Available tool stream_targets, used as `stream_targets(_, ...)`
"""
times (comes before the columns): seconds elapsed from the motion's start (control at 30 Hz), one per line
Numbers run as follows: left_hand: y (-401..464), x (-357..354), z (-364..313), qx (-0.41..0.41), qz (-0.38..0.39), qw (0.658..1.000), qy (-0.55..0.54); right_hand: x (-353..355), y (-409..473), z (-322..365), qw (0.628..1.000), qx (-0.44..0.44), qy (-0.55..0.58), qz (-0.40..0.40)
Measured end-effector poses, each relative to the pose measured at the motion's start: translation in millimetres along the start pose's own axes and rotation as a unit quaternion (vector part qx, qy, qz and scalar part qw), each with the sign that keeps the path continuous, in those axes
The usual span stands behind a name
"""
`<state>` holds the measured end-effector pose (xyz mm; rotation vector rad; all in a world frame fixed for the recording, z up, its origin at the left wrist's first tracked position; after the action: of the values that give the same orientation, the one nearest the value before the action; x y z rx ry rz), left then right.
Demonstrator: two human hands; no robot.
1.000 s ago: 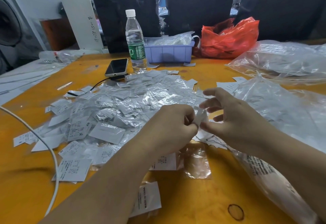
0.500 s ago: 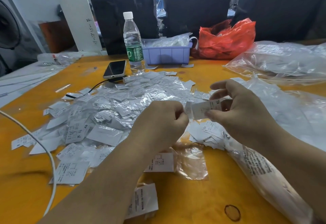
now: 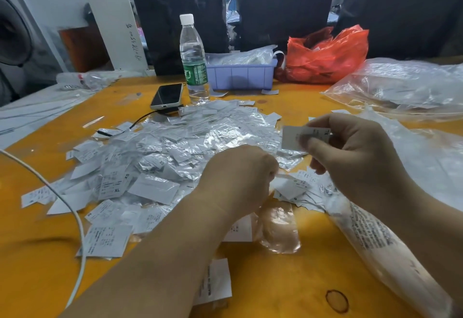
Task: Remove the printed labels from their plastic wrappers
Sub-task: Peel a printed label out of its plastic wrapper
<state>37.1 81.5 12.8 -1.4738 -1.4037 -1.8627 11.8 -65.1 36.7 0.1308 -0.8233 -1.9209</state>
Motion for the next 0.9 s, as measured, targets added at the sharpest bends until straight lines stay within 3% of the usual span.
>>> stream_targets(0.23,-8,4,15,0.069,0.055,0.986,-0.138,-20,-9,-17,0.982,-0.022,-0.127,0.14)
stream_targets(0.37,-17,-7,10,0.091,0.161,0.971,-0.155,-20,-10,-17,0.973,-0.008,-0.174,0.152)
stream_targets(0.57,-14,-9,6,0.059,0.163,0.973,-0.155,-17,-9,-14,0.974,0.001,-0.187,0.126)
stream_targets(0.7,-11,-2,10,0.083,0.122,0.964,-0.221,-12,-4,-12,0.989,-0.021,-0.121,0.087)
stream_targets(0.9,-3,16,26,0.188,-0.029,0.913,-0.36,-10,-1,-14,0.994,-0.061,-0.056,0.077)
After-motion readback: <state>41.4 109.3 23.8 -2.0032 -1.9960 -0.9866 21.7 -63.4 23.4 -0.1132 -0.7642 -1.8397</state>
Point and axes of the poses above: each hand's wrist, its own y-axis towards the middle knuckle, its own x-axis out of the back of the hand, z = x × y, the point moved 6 cm from there along y, towards the middle knuckle, and after that the axes turned 13 degrees about -z, right-handed, at the moved point
